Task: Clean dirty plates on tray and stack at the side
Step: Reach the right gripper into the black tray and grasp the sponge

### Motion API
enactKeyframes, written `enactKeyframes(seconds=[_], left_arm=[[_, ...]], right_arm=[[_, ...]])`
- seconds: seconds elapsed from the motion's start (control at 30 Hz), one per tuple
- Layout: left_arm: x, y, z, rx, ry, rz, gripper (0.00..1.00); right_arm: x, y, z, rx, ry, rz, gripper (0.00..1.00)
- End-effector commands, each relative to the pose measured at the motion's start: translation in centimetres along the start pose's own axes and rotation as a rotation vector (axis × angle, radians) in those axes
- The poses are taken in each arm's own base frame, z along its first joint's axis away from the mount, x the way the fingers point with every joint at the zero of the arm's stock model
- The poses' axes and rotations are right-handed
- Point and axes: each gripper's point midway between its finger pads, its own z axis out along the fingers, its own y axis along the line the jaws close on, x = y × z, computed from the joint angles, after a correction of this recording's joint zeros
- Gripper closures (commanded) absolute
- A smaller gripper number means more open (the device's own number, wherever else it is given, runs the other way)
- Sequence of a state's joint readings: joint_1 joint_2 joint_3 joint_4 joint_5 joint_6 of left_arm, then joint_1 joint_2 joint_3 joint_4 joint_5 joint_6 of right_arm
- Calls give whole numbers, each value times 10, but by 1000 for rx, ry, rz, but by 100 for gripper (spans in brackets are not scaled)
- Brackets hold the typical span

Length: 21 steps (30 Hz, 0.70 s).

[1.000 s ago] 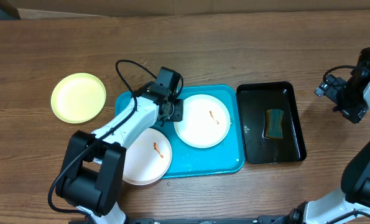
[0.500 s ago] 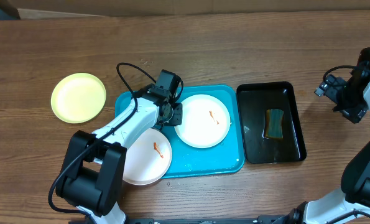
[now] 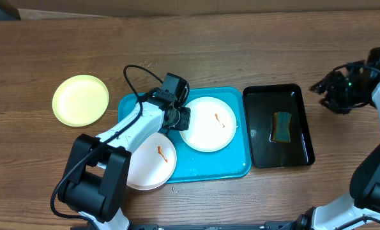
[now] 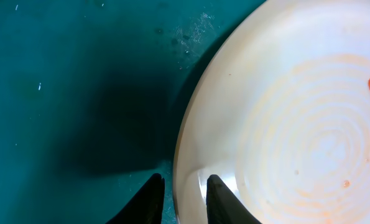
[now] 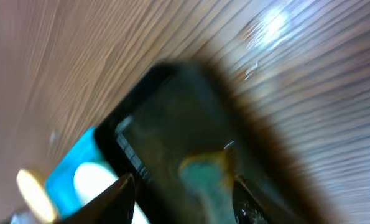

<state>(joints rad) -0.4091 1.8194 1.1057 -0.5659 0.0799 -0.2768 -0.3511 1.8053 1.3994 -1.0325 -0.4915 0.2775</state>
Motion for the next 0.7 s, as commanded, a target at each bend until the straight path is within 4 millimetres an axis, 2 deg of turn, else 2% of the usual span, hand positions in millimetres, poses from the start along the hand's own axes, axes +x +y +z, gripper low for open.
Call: enactKeyframes(seconds=[0.0, 0.1, 0.2, 0.27, 0.4, 0.5, 0.67], left_arm=[[1, -5, -1, 20, -1, 32, 73], [2, -5, -1, 20, 1, 32, 72], [2, -5, -1, 20, 1, 32, 71], [2, -5, -1, 20, 1, 32, 70], [2, -5, -1, 20, 1, 32, 69], [2, -5, -1, 20, 1, 32, 69], [2, -5, -1, 19, 2, 32, 69]], right_arm=[[32, 35, 5, 12, 65, -121, 43], [54, 21, 16, 237, 94, -174, 39], [68, 3, 15, 470, 66, -155, 36], [78, 0, 16, 566, 56, -174, 36], [95, -1, 28, 639, 59, -256, 34], [101, -9, 42, 666, 52, -290, 30], [109, -31, 60, 677, 63, -285, 30]])
